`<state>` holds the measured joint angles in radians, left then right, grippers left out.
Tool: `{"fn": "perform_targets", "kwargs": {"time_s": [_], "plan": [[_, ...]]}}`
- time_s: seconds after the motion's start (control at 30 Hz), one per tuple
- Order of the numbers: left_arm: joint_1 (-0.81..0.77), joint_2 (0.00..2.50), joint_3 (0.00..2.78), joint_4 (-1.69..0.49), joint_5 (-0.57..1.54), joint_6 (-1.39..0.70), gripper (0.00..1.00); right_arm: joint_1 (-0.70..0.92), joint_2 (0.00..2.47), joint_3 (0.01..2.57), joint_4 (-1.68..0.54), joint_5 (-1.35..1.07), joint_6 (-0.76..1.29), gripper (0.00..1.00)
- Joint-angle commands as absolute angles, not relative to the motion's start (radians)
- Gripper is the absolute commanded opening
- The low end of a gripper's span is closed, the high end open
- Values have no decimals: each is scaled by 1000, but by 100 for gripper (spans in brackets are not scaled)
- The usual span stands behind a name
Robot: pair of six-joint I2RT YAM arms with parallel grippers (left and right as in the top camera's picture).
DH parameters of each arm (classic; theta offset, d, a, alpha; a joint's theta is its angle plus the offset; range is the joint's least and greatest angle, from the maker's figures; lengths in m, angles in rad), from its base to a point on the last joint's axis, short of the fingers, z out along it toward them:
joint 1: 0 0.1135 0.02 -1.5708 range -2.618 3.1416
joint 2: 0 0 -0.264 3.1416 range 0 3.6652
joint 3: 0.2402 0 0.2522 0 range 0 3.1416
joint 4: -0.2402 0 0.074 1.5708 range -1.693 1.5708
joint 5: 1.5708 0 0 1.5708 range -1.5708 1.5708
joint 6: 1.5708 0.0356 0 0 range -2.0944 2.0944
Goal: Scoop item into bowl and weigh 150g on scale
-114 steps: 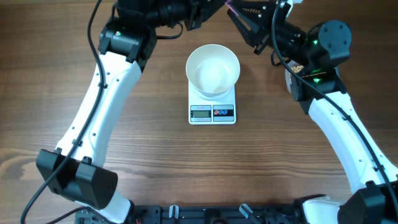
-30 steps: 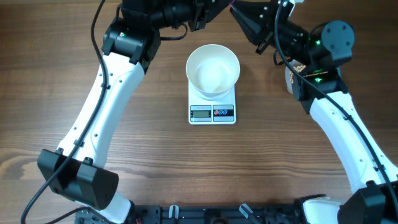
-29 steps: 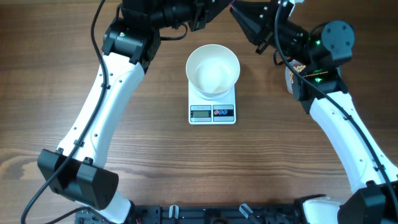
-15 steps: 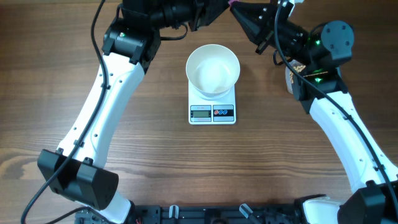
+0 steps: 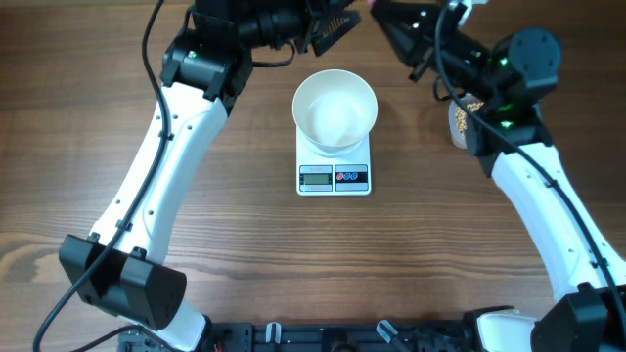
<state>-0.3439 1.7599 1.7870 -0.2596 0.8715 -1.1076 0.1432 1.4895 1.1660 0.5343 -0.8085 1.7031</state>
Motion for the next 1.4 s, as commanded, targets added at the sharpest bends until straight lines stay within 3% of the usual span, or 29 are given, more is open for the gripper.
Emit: {"fn": "perform_targets", "kwargs": {"time_s": [0.0, 0.07, 0.1, 0.33, 0.57, 0.7, 0.83, 1.03, 1.23, 1.37], "plan": [[-321, 1769, 1797, -314, 837, -969, 100, 88, 1494, 1192, 495, -779, 1596, 5], [-308, 1769, 1797, -332, 836, -944, 100, 59, 1485, 1198, 444, -779, 1559, 5], [-287, 1769, 1797, -347, 835, -893, 100, 22, 1466, 1225, 292, -768, 1451, 5], [-230, 1767, 1797, -471, 746, -755, 99, -21, 1451, 1382, -228, -599, 1110, 5], [-196, 1738, 1800, -642, 585, -537, 99, -21, 1451, 1629, -741, -274, 827, 5], [-198, 1708, 1800, -766, 371, -316, 100, -21, 1451, 1758, -1028, 20, 672, 5], [-198, 1702, 1800, -830, 248, -189, 100, -21, 1452, 1766, -1140, 147, 586, 4], [-198, 1702, 1800, -818, 244, -186, 100, -20, 1478, 1765, -1186, 149, 395, 5], [-198, 1702, 1800, -813, 245, -186, 100, -20, 1482, 1765, -1243, 131, 440, 4], [-198, 1702, 1800, -836, 245, -186, 100, -20, 1482, 1760, -1252, 131, 337, 4]]}}
